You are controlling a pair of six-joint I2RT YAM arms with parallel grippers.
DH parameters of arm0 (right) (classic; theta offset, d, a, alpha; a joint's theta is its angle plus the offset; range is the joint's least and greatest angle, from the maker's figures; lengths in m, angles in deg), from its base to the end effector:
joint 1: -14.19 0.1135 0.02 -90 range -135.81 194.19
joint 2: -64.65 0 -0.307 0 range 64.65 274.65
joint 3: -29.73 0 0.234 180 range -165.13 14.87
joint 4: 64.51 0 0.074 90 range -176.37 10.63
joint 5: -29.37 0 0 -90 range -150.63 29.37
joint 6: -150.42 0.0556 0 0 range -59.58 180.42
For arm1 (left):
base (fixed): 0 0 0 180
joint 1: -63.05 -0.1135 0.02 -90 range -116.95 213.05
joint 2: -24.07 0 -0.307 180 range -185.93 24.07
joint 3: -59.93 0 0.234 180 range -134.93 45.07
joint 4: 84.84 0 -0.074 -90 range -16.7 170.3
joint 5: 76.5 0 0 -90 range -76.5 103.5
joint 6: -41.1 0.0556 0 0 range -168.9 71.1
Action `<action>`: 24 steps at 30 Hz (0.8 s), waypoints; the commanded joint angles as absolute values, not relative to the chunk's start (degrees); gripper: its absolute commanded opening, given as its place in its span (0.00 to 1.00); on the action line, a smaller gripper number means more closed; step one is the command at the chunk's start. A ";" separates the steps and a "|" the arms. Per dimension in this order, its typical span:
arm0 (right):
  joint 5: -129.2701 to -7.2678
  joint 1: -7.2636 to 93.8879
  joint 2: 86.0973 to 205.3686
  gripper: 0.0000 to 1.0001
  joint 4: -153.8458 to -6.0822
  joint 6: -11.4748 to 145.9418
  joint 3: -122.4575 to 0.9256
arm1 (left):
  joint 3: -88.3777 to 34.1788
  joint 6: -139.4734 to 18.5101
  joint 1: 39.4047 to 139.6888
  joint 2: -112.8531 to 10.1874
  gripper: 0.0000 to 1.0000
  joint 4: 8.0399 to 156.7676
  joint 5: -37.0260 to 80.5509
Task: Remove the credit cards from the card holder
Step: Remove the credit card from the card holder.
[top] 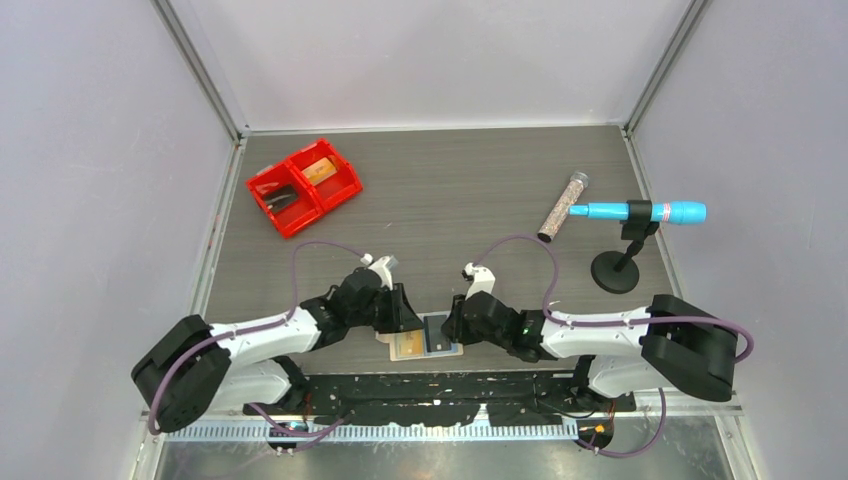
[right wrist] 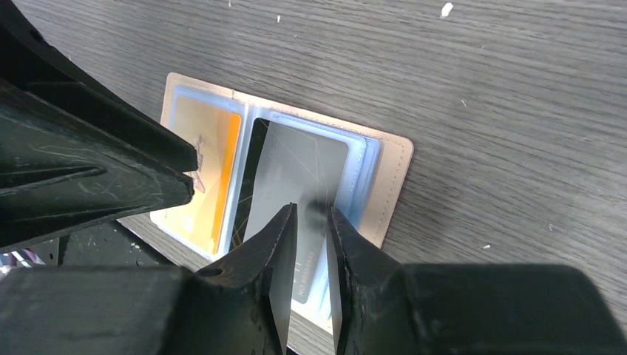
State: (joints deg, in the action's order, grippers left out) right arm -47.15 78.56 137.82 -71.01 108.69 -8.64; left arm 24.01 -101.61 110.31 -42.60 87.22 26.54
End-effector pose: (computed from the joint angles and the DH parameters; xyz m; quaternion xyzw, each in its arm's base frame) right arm 0.1066 0.1923 0.1893 -0.0788 0.9026 0.2814 0.3160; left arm 0.1262 -0.1551 0.1956 0.0065 0.8969 -0.3953 0.1982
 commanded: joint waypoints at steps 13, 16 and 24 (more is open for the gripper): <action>-46.17 78.43 137.30 0.25 -68.75 112.30 -5.63 | 25.18 -102.75 111.72 -47.94 0.29 94.85 24.99; -46.22 78.43 137.33 0.25 -68.47 112.46 -5.29 | 25.37 -103.31 111.99 -49.09 0.30 95.95 24.79; -46.23 78.42 136.96 0.25 -67.86 112.94 -4.59 | 26.51 -107.32 113.01 -52.78 0.29 100.64 25.37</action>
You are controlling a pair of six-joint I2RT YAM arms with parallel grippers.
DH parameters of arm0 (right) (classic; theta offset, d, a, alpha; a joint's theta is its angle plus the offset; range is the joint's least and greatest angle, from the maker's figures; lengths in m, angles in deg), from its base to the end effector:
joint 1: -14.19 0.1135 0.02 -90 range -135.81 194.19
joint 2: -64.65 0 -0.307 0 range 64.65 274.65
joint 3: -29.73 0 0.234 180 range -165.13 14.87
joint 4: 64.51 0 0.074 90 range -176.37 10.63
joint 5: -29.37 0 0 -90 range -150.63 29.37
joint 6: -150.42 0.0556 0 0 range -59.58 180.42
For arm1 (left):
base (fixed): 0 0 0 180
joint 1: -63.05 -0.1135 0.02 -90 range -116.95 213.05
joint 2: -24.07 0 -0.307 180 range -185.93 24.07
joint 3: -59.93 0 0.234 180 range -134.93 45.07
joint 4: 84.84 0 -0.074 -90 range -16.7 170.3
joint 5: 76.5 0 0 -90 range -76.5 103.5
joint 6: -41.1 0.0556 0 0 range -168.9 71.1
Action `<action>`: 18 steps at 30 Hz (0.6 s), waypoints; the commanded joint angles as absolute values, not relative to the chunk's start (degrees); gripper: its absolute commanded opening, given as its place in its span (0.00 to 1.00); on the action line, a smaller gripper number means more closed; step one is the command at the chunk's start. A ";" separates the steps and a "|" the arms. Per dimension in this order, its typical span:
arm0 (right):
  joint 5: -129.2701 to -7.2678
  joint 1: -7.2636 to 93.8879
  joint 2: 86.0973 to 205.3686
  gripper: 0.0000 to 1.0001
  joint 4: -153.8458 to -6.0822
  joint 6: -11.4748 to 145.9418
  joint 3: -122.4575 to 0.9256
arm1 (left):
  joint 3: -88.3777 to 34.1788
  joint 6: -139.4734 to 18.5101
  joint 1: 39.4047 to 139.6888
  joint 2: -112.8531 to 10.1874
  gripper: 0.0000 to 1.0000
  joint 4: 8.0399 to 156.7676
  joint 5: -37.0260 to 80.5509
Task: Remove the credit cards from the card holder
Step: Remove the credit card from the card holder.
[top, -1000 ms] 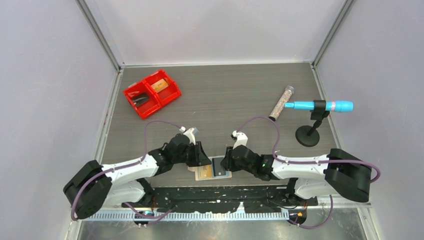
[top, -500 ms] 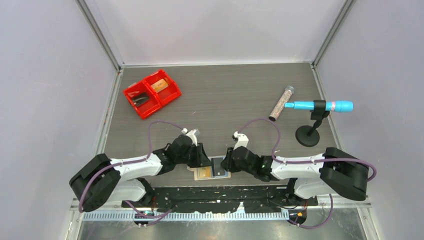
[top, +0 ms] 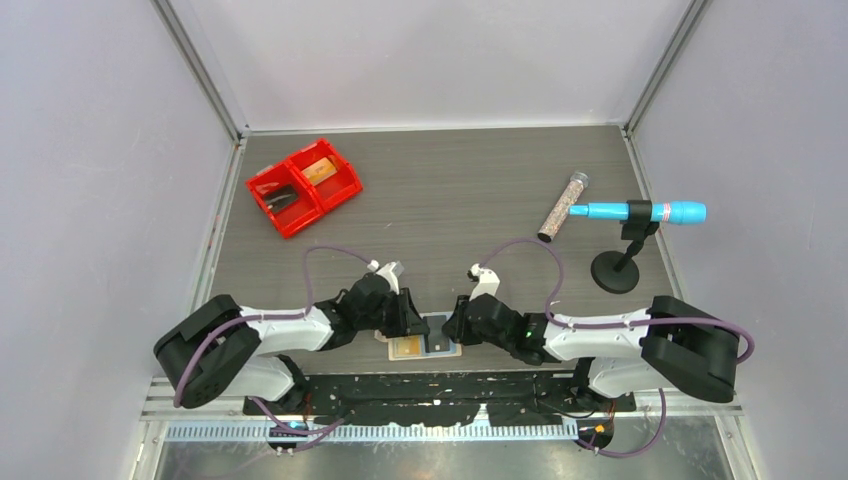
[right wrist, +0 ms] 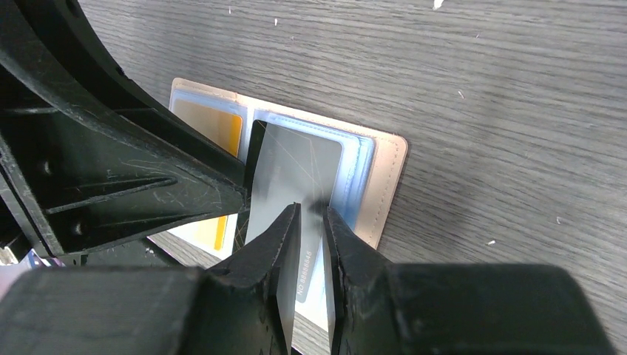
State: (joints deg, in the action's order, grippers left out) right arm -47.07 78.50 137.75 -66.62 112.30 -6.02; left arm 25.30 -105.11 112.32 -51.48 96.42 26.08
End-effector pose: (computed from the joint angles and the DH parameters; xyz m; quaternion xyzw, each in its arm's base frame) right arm 0.1052 0.1887 0.1839 -0.0471 0.8982 0.3034 0.3147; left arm 0.1337 -0.1738 0.1757 -0.0079 0.9008 -0.3965 0.1770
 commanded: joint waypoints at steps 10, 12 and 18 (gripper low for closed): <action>-46.12 78.44 136.39 0.24 -67.82 113.36 -3.83 | 27.22 -109.51 113.06 -50.79 0.23 100.95 25.62; -46.00 78.43 136.23 0.25 -67.80 113.45 -3.67 | 27.23 -109.89 113.06 -50.21 0.21 100.95 25.92; -46.09 78.43 136.17 0.25 -67.77 113.49 -3.37 | 27.21 -111.53 113.06 -49.26 0.16 101.95 27.49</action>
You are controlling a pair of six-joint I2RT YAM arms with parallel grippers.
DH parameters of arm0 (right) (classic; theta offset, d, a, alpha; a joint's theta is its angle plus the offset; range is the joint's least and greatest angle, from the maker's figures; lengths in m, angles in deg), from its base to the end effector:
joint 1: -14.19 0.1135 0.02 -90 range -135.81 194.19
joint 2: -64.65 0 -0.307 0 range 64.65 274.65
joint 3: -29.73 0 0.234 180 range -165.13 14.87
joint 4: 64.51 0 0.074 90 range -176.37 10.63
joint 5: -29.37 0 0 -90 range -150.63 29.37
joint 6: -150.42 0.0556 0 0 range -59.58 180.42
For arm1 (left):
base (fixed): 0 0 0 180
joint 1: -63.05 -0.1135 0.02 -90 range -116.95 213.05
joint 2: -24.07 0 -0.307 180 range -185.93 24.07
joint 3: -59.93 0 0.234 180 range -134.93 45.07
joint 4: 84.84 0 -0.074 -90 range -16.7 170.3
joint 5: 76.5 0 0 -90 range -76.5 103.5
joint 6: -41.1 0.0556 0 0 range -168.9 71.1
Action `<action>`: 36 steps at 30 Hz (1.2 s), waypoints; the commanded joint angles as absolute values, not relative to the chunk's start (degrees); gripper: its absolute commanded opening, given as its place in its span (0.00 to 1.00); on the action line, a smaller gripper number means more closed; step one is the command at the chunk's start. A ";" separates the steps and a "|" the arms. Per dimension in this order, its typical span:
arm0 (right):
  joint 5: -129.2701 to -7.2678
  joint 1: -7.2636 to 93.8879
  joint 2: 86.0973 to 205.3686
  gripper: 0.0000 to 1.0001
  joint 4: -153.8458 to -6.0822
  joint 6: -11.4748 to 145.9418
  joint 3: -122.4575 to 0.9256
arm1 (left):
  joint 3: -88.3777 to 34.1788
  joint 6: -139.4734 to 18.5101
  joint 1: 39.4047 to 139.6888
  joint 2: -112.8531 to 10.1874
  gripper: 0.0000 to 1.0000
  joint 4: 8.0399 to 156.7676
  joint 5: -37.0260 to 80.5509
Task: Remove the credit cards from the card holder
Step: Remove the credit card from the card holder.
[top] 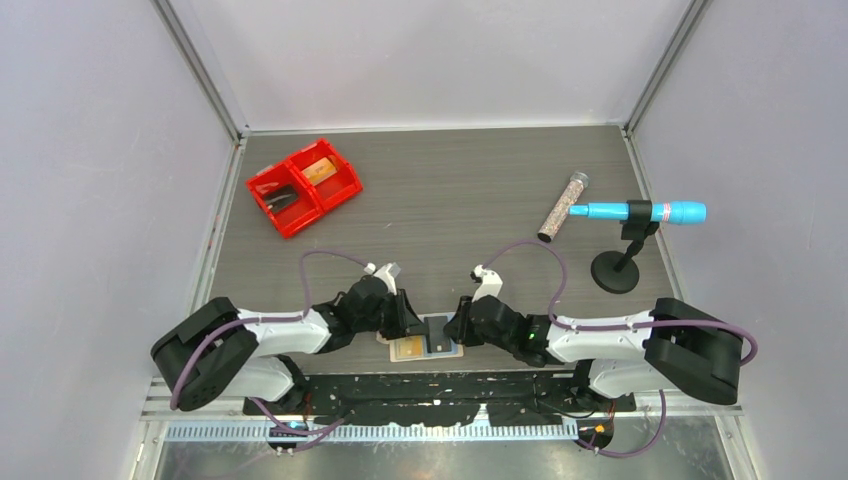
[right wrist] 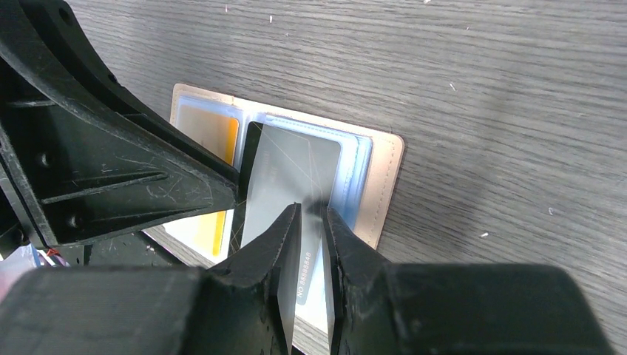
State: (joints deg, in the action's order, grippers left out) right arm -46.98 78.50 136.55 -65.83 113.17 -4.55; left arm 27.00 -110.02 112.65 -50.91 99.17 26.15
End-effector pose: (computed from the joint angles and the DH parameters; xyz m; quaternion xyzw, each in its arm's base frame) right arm 0.1027 0.1831 0.1820 -0.0393 0.8966 0.3090 0.3149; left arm 0.1302 -0.1718 0.1743 -0.0417 0.8938 -0.4145 0.1660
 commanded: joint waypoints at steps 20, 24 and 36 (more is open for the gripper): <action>-46.50 78.52 135.84 0.24 -67.33 114.18 -2.65 | 28.82 -114.25 113.06 -52.49 0.20 108.50 28.75; -46.47 78.52 135.68 0.24 -67.41 114.25 -2.47 | 29.86 -116.52 113.06 -53.63 0.19 113.14 29.99; -47.11 78.54 135.22 0.21 -67.57 114.23 -2.58 | 29.34 -115.15 113.06 -52.59 0.20 106.81 25.91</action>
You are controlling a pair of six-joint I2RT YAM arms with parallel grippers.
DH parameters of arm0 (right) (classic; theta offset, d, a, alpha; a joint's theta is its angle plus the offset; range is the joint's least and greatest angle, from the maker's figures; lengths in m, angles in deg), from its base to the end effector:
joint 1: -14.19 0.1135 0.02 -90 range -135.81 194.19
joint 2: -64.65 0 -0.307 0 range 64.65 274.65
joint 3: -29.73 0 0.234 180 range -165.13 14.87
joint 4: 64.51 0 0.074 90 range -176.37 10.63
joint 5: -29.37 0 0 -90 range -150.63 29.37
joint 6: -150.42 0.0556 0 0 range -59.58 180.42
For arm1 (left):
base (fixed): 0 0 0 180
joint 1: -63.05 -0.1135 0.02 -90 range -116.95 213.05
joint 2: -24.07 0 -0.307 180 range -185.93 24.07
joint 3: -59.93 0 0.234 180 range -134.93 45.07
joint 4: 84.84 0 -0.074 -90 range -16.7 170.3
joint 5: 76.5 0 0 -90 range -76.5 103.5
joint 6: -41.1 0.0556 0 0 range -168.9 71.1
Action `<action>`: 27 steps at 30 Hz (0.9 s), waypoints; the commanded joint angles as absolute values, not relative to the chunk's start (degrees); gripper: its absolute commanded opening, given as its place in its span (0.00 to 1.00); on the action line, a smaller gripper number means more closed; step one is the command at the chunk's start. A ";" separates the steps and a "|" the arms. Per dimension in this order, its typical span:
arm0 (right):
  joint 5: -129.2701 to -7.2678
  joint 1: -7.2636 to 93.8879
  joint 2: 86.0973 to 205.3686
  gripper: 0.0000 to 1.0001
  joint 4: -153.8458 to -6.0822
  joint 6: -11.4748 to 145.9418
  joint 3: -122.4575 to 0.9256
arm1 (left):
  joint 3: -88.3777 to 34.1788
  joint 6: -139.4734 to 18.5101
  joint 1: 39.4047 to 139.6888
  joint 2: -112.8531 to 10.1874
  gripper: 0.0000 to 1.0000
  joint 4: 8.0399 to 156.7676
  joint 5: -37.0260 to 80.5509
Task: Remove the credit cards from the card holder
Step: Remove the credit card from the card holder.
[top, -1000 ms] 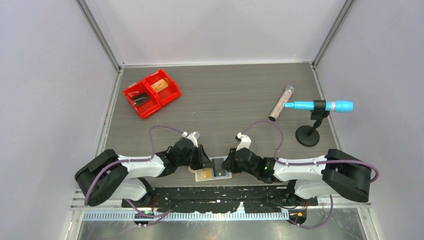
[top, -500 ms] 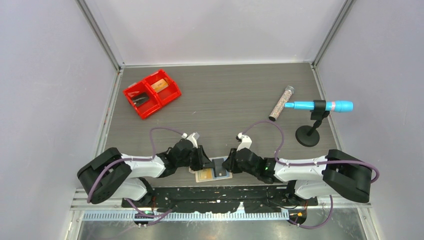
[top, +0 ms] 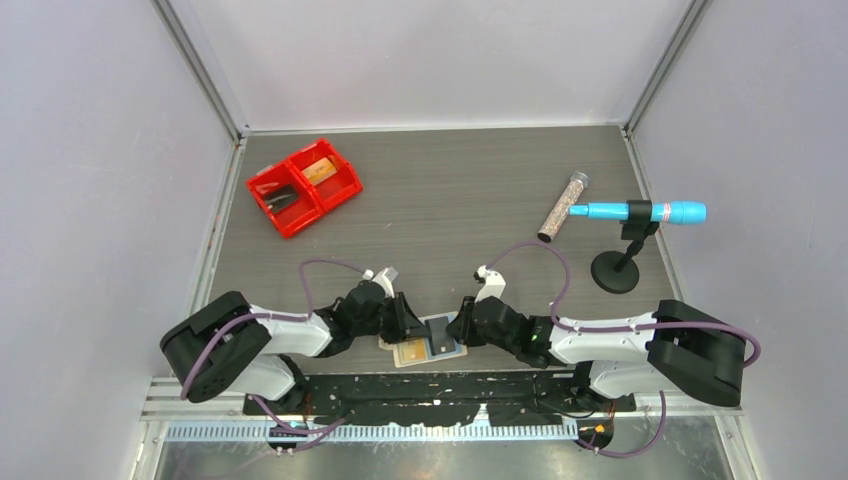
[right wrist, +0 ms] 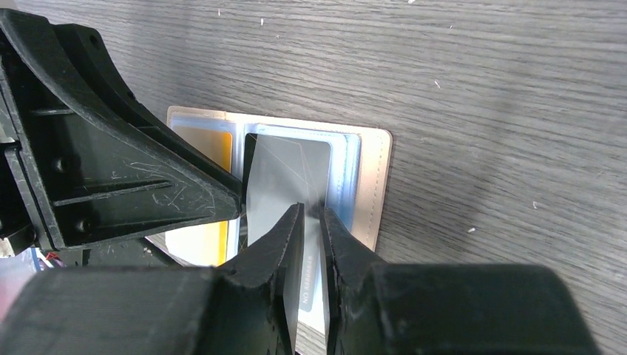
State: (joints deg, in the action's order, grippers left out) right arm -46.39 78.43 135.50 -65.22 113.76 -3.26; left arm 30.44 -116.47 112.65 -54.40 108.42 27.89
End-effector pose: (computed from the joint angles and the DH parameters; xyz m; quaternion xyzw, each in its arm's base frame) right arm 0.1010 0.1778 0.1802 -0.0314 0.8951 0.3104 0.3186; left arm 0.1295 -0.1735 0.1631 -0.0815 0.8810 -0.4443 0.1408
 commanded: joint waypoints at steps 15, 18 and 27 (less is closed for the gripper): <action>-47.33 79.17 135.78 0.17 -67.31 114.83 -3.11 | 26.29 -113.10 113.52 -49.94 0.26 96.39 23.17; -47.21 79.22 135.92 0.17 -67.24 114.93 -3.03 | 25.92 -113.62 114.14 -50.57 0.26 96.46 23.21; -47.09 79.53 135.49 0.17 -67.13 115.34 -2.59 | 25.90 -115.31 114.70 -52.65 0.25 98.85 24.02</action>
State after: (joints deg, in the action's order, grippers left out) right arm -47.31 79.00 135.17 -65.83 114.66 -3.22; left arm 27.16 -114.70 114.16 -51.23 97.64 24.44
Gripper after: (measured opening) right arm 0.172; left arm 0.251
